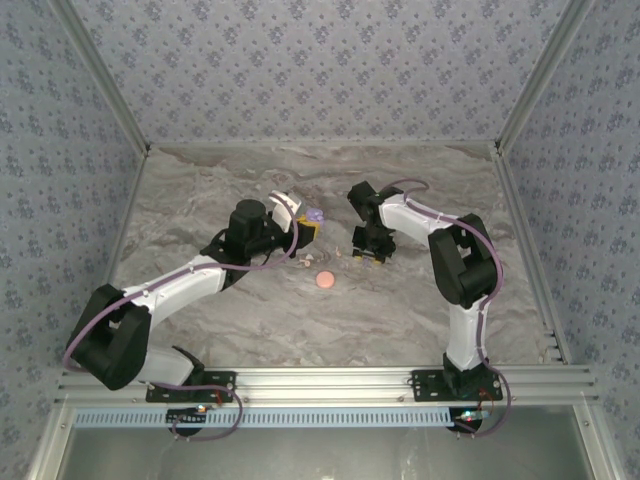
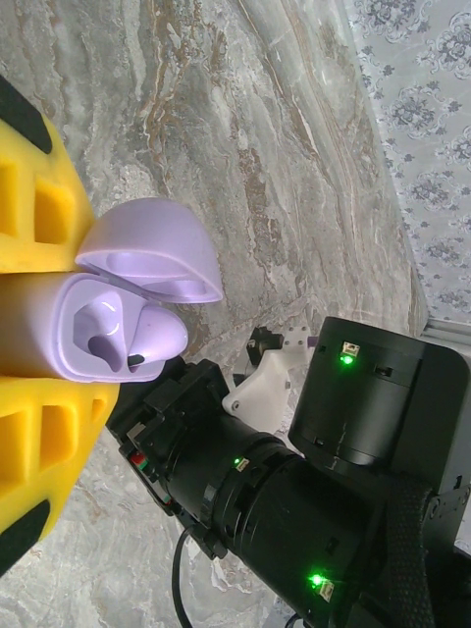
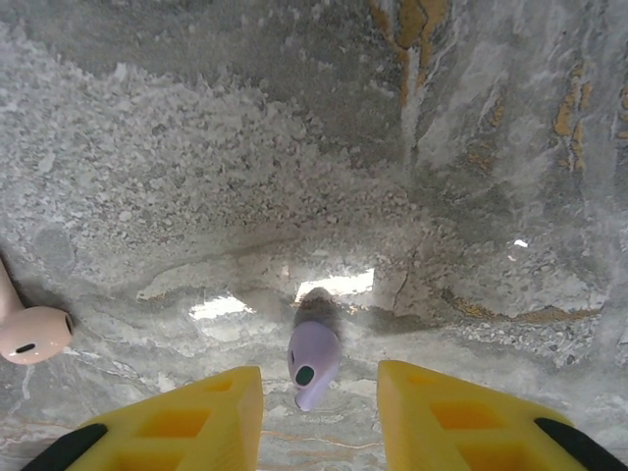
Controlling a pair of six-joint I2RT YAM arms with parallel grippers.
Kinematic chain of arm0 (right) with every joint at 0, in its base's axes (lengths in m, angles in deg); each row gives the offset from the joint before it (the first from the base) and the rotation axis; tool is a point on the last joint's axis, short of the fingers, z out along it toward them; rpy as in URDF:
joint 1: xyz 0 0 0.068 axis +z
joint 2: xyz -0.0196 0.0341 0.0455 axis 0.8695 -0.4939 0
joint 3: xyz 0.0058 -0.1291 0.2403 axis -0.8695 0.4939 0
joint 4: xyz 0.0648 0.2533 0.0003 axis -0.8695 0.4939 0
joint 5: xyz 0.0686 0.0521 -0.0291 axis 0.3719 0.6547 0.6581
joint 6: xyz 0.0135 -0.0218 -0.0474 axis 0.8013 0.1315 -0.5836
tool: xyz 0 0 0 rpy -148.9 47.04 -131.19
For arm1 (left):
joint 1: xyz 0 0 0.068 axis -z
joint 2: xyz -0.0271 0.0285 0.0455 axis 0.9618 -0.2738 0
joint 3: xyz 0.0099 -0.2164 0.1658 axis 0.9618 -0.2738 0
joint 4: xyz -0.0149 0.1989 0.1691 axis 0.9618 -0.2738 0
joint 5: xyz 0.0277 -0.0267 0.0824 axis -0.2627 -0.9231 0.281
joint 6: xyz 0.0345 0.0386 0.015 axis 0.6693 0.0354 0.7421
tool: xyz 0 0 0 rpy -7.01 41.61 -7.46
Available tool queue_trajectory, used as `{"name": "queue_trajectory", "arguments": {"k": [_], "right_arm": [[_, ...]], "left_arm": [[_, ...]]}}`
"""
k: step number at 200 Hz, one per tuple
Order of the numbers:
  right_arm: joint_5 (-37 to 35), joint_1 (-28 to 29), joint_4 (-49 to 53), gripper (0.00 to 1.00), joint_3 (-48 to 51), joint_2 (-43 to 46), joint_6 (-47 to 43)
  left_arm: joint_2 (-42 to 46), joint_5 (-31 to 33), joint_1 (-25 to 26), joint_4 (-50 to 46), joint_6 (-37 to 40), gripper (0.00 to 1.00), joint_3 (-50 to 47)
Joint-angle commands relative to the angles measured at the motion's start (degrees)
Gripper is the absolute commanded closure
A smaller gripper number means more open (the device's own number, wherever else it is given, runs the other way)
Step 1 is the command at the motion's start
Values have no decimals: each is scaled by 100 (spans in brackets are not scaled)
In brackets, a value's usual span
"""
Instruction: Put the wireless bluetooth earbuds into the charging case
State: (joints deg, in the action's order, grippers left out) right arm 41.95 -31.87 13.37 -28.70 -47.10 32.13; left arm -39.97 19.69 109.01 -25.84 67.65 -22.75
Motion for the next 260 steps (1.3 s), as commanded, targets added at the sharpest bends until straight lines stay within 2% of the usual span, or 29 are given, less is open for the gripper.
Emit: {"name": "queue_trajectory", "arguments": {"k": [1,108,159,178,218,260], "right_arm": [[0,38,9,64,15,-99,195],[24,72,7,70,-107,-434,142],[-21,143,190,83,-387,-652,-268],[-123,170,325,85,-561,-738,-573],[-275,139,938,88,-1070,-981,-2202],[-497,89,1015,88,-1072,-817,-3728]], "left_arm": [[-21,-20,-7,198,54,86,19],[32,-18,-7,199,48,86,-11],[24,-3,-4,200,63,86,-11],[30,-3,-8,192,58,86,-12],[57,15,-7,150,73,86,-11],[66,41,-9,164,61,86,-52]]}}
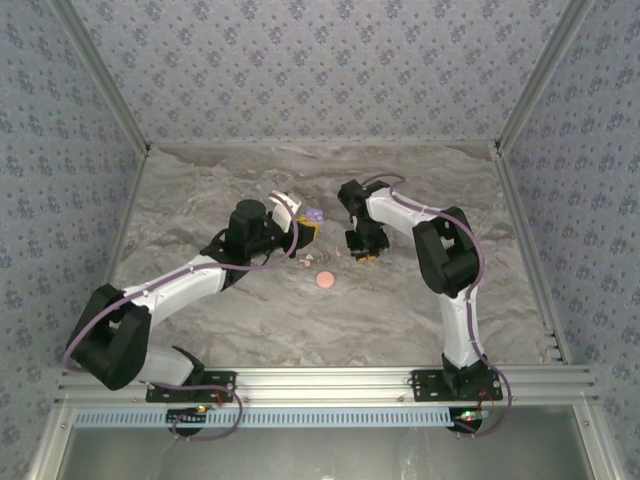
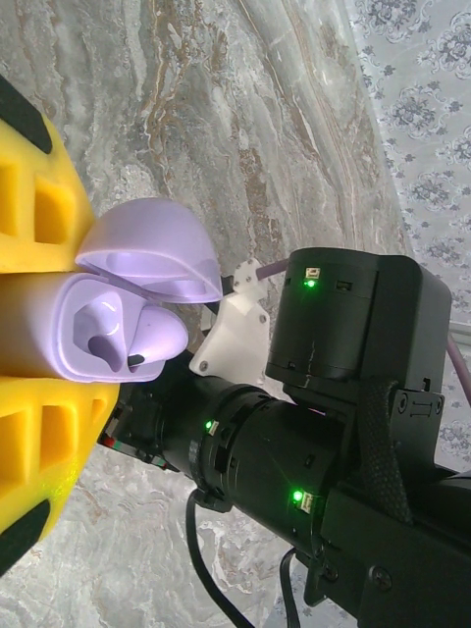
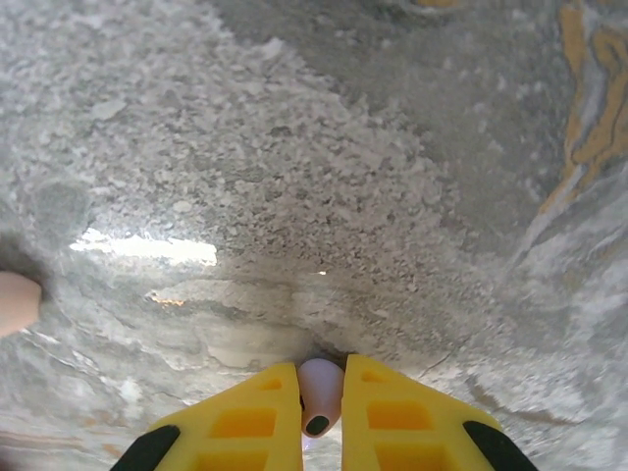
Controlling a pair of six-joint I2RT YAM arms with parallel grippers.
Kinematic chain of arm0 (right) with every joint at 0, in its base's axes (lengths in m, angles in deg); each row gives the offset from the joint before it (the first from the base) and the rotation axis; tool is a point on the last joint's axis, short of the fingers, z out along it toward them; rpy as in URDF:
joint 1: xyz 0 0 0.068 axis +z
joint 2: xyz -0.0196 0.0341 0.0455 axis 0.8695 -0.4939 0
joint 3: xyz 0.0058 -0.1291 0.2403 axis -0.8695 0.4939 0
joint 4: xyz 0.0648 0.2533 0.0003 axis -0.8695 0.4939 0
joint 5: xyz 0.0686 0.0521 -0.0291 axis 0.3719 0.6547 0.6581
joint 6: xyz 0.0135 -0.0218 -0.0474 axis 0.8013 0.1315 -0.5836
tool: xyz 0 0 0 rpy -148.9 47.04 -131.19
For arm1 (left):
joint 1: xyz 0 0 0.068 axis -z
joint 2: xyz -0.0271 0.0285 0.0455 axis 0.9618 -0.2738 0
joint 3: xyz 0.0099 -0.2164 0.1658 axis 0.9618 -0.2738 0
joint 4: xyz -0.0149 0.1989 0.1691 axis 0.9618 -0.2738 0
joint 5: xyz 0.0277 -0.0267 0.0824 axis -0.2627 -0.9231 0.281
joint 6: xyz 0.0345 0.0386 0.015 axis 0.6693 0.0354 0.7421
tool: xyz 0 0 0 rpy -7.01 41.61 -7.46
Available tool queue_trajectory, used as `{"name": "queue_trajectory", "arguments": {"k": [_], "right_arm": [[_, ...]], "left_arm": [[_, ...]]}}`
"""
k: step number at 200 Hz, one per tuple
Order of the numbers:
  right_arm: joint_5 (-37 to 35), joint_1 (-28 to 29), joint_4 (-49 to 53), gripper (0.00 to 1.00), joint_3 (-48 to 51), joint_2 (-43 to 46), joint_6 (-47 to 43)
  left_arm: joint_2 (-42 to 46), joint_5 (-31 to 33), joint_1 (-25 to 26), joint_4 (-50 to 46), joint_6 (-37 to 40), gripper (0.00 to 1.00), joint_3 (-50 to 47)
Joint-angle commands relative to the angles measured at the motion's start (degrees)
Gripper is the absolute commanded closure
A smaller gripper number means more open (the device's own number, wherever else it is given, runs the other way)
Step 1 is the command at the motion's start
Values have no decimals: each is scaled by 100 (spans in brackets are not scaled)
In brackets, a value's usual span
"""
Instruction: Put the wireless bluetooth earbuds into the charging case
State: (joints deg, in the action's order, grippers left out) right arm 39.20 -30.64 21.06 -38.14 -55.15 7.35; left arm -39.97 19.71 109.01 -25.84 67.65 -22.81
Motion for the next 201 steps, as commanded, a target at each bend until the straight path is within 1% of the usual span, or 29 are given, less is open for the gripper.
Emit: {"name": "queue_trajectory", "arguments": {"k": [1,22,34,53,74,84,105,124,141,163,173,201], "right_arm": [[-226,-33,248,88,-128,-11,-1263],[-175,-32,327,87,-160,-93,-1740],[-190,-36,396,86,-204,-171,-1850],[-199,-35,400,83,-241,-213,-1858],[-79,-41,391,71,-285,-148,-1653],[-42,-58,410,62,-320,-113,-1447],[179,-148,484,53,-386,-34,-1019],[347,-207,442,52,-357,79,-670],[421,-246,444,52,-330,154,-181],[413,-282,388,55,-207,242,423],[363,-286,346,56,-135,265,634],[367,-261,177,61,80,341,1129]], "left_arm": [[66,35,-9,170,58,86,-47],[47,41,-5,186,38,86,-45],[32,30,-9,190,32,86,-32],[30,28,-3,176,40,86,-17],[30,38,-5,157,54,86,-13],[42,42,-9,149,49,86,-18],[39,48,-9,131,63,86,-14],[40,52,-9,115,79,86,-13],[30,51,-9,110,79,86,-12],[12,40,-9,125,72,86,5],[17,37,-2,134,72,86,5],[6,18,-6,135,81,86,3]]}}
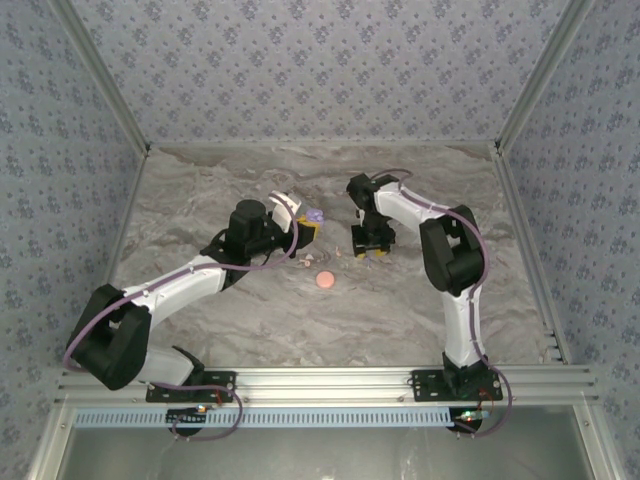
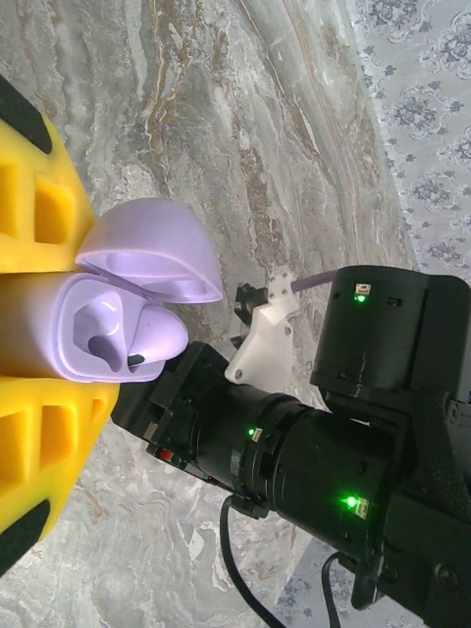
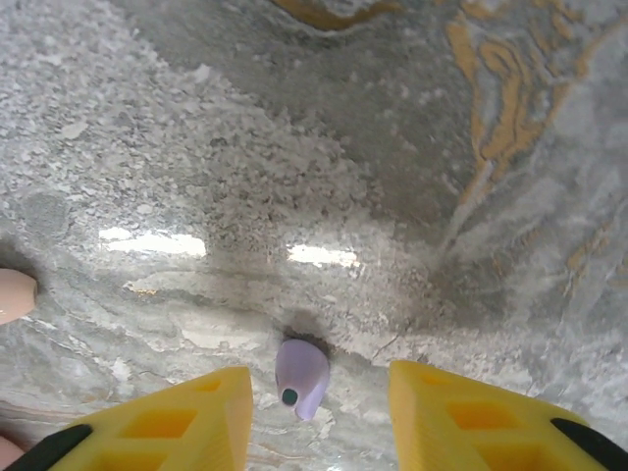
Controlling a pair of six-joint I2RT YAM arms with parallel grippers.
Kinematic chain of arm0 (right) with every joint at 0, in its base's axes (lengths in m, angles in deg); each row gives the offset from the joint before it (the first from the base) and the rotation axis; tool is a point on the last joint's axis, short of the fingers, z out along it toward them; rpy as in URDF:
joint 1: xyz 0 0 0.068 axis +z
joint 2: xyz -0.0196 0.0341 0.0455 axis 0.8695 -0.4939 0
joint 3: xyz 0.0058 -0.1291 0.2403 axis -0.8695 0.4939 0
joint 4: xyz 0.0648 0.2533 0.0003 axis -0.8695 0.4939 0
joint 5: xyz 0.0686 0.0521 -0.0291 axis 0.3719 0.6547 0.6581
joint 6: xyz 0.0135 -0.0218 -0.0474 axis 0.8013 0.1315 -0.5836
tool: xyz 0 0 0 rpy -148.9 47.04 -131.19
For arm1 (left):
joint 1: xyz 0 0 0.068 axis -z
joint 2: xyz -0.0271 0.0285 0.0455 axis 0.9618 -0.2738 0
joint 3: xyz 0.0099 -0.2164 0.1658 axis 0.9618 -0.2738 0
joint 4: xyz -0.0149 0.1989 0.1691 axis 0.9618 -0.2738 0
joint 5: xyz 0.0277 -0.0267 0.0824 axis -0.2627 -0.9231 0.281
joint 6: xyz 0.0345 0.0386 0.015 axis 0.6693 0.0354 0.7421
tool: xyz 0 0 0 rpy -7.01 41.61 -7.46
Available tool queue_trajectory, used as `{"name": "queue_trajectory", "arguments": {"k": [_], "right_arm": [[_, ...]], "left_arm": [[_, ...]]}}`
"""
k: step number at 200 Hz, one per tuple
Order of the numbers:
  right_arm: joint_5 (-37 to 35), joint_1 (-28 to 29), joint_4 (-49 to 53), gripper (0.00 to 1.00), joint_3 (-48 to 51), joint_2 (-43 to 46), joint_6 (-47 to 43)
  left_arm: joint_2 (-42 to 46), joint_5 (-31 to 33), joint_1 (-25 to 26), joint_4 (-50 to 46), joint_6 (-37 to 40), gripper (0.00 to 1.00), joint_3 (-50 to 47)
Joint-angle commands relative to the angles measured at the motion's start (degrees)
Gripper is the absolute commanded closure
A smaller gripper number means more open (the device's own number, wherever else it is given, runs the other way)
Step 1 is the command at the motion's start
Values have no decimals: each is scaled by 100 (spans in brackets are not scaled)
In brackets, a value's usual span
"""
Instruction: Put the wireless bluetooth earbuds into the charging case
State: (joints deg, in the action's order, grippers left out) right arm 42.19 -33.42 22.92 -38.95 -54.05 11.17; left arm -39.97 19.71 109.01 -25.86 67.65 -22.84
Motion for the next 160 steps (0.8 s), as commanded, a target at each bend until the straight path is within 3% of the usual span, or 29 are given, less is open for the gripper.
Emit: {"name": "queue_trajectory", "arguments": {"k": [1,160], "right_arm": [[68,21,-11,61,171,236,765],[34,80,-287,68,293,101,1374]], "left_arm": [[5,20,-7,136,81,86,6],[-29,-22,-9,178,80,86,24]]}}
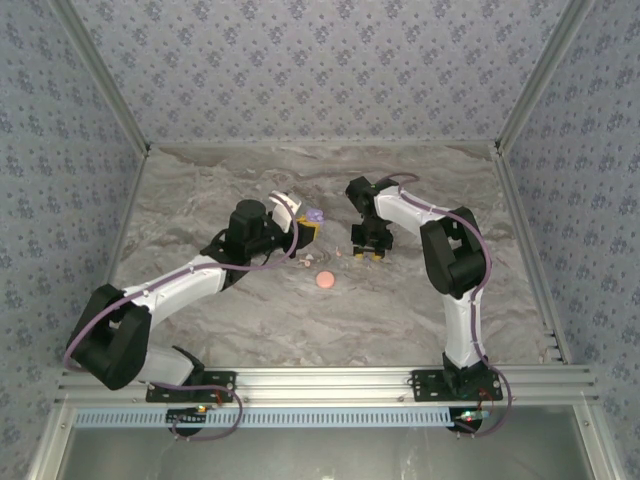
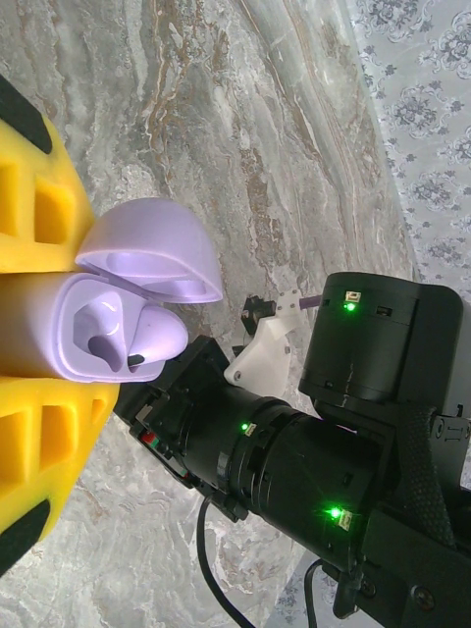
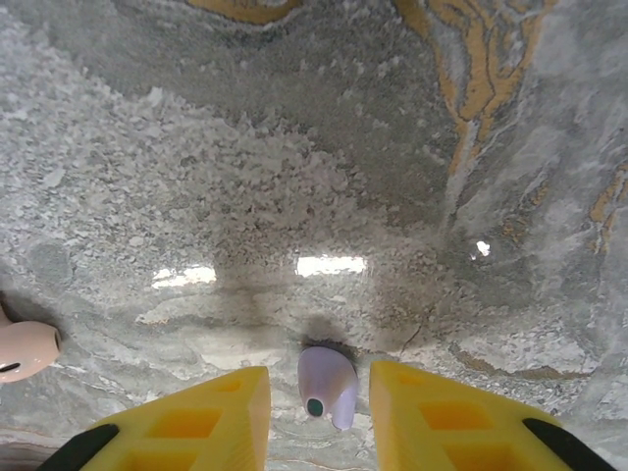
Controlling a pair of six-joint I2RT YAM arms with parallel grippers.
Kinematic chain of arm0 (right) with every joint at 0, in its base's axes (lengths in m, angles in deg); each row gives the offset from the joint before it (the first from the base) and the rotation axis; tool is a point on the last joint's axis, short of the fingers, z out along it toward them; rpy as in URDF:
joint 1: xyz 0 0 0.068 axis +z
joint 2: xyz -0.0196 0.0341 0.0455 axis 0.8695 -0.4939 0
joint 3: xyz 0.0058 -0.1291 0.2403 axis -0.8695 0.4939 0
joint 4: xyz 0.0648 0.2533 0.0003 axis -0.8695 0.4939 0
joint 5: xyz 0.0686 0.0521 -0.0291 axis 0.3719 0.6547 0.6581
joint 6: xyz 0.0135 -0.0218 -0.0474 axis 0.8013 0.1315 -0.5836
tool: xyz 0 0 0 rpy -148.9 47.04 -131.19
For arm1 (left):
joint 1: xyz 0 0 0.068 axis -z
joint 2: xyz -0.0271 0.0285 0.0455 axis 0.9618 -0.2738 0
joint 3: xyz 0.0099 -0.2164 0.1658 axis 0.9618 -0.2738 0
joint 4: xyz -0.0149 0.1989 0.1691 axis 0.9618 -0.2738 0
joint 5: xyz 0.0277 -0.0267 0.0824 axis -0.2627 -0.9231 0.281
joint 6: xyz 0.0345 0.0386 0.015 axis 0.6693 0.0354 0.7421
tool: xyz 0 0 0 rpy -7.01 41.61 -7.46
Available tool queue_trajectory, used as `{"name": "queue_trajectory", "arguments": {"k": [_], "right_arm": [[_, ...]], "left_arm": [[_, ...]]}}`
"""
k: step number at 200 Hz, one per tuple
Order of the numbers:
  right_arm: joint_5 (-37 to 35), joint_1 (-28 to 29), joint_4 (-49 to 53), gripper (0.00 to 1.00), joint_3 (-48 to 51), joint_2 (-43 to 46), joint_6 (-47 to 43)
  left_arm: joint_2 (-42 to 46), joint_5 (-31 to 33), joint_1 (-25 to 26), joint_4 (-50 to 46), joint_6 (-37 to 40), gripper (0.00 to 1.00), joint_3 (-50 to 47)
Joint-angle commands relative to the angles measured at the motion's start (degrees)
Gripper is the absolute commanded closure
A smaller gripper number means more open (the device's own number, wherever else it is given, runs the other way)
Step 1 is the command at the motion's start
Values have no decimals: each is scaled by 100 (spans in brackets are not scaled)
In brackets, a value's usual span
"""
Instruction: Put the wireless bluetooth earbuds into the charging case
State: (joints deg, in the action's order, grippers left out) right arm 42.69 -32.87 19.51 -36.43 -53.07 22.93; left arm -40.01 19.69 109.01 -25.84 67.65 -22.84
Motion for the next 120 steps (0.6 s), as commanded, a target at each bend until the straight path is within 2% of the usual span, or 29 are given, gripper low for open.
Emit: {"name": "queue_trajectory", "arguments": {"k": [1,120], "right_arm": [[-21,25,54,68,43,2,202],[-64,60,-28,71,174,-235,215]], "left_arm": [[-26,-20,-9,176,81,86,25],[-30,-12,-8,198,55,86,-7]]}}
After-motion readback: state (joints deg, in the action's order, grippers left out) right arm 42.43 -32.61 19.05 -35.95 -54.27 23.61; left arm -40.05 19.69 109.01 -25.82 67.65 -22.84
